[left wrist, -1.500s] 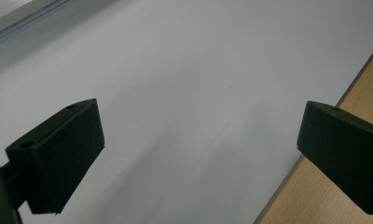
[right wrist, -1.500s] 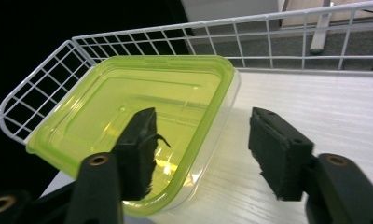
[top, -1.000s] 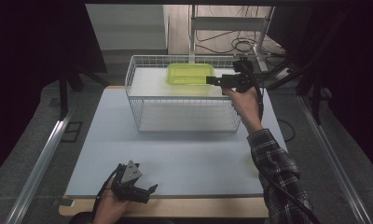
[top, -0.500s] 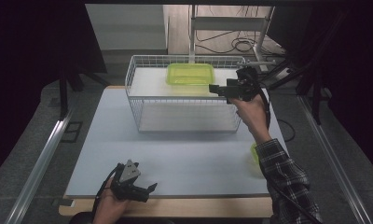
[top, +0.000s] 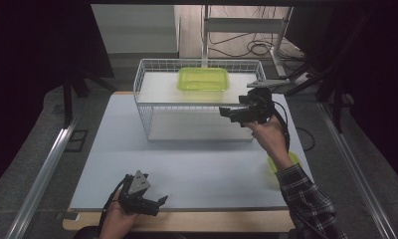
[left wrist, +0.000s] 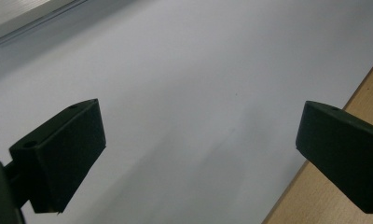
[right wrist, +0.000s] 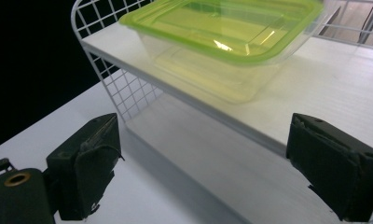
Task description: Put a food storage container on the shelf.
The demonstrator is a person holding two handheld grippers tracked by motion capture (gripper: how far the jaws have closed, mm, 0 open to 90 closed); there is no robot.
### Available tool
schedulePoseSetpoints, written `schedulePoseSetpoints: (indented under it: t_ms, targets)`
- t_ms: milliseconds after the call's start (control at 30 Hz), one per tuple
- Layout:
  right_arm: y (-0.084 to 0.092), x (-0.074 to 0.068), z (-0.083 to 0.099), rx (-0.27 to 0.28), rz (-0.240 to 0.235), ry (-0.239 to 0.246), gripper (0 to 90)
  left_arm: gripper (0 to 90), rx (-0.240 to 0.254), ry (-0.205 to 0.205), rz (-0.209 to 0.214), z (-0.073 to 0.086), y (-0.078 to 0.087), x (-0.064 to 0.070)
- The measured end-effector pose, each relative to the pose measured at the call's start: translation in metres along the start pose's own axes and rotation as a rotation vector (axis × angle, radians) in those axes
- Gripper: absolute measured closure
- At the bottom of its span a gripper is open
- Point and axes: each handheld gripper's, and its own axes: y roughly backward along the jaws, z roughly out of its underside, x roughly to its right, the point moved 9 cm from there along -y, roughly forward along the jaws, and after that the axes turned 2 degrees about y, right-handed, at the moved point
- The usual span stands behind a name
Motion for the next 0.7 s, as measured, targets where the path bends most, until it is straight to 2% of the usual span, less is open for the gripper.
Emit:
schedulePoseSetpoints:
  t_ms: [467, 700]
  targets:
    - [0.008, -0.016, 0.026, -0.029, -0.021, 0.043, 9.0, 1.0, 0.003, 0.013, 0.017, -0.002, 0.001, 0.003]
    - [0.004, -0.019, 0.05, -0.064, -0.018, 0.062, 5.3, 1.1, -0.031, 0.009, 0.013, 0.001, -0.001, 0.004]
